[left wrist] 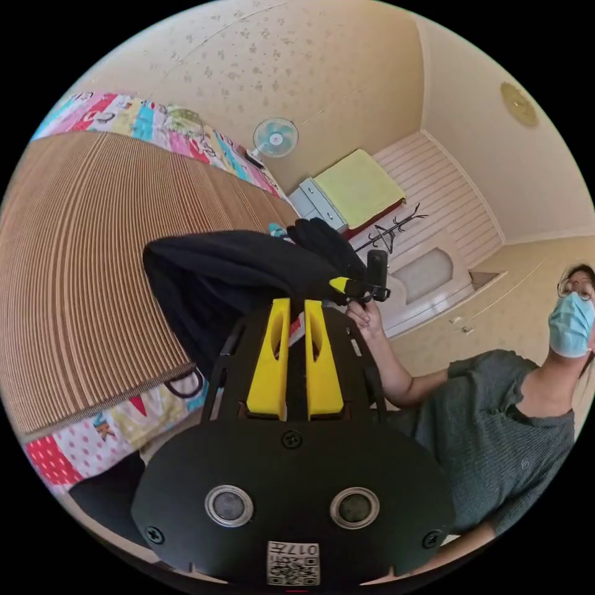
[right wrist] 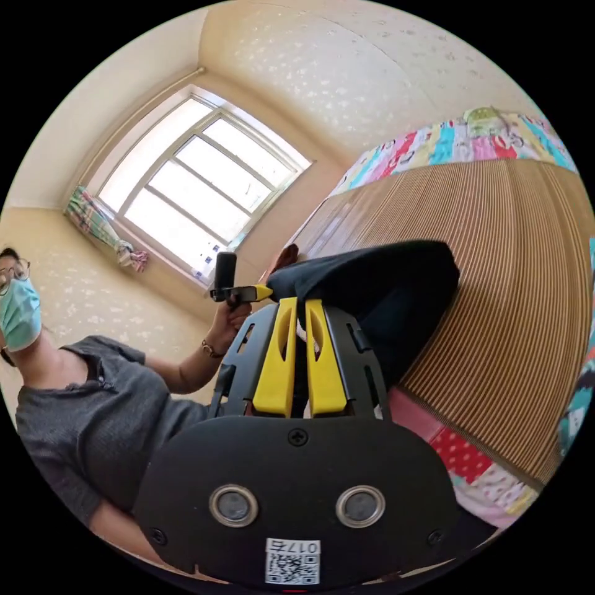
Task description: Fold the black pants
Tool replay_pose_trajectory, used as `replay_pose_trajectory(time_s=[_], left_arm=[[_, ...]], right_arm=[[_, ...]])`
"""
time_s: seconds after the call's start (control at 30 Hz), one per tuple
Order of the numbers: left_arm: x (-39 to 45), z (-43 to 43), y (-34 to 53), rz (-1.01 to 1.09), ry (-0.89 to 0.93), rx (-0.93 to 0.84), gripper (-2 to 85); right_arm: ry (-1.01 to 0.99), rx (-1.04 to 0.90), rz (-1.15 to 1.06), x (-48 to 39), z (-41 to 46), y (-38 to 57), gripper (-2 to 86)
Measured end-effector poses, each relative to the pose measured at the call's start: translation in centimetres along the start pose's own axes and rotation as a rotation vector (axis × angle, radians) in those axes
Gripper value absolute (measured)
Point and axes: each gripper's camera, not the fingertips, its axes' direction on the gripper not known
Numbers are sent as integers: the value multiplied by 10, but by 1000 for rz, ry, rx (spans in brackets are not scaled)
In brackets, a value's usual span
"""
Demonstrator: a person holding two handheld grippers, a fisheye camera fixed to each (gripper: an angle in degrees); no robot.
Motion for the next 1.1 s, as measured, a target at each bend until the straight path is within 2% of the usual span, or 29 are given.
replay_pose_trajectory(time_s=[0.1, 0.17, 0.2, 0.3, 0.33, 0.4, 0.53, 0.67, 0.8, 0.93, 1.0, 1.1], left_arm=[[-39, 12, 49, -193, 120, -86, 72], [-63, 2, 57, -269, 178, -1, 91], [-68, 0, 54, -281, 179, 12, 92], [-80, -13, 13, -289, 47, 50, 158], [-83, -13, -9, -287, -49, 48, 184], [-89, -6, -38, -278, -163, 44, 201], [-115, 22, -77, -325, -312, 18, 204], [-128, 43, -85, -326, -196, -23, 173], [-126, 34, -84, -351, -211, -75, 156], [-129, -23, -75, -345, -208, -66, 96], [-132, -66, -65, -352, -243, -16, 86], [-137, -158, -47, -390, -319, 74, 77]], right_arm=[[18, -176, 142, 35, 13, 42, 36], [75, -164, 199, 48, 5, 48, 42], [60, -92, 213, 55, -7, 44, 50], [18, 100, 199, 69, -34, 16, 94], [39, 120, 196, 72, -36, 9, 102], [138, 110, 231, 91, -30, -22, 134], [183, 15, 280, 126, 0, -52, 166], [129, 1, 326, 148, 15, -51, 149], [70, -45, 353, 157, 17, -46, 112], [-25, -116, 290, 142, 43, -65, 85], [-123, -136, 252, 124, 82, -89, 76], [-169, -227, 173, 92, 151, -136, 72]])
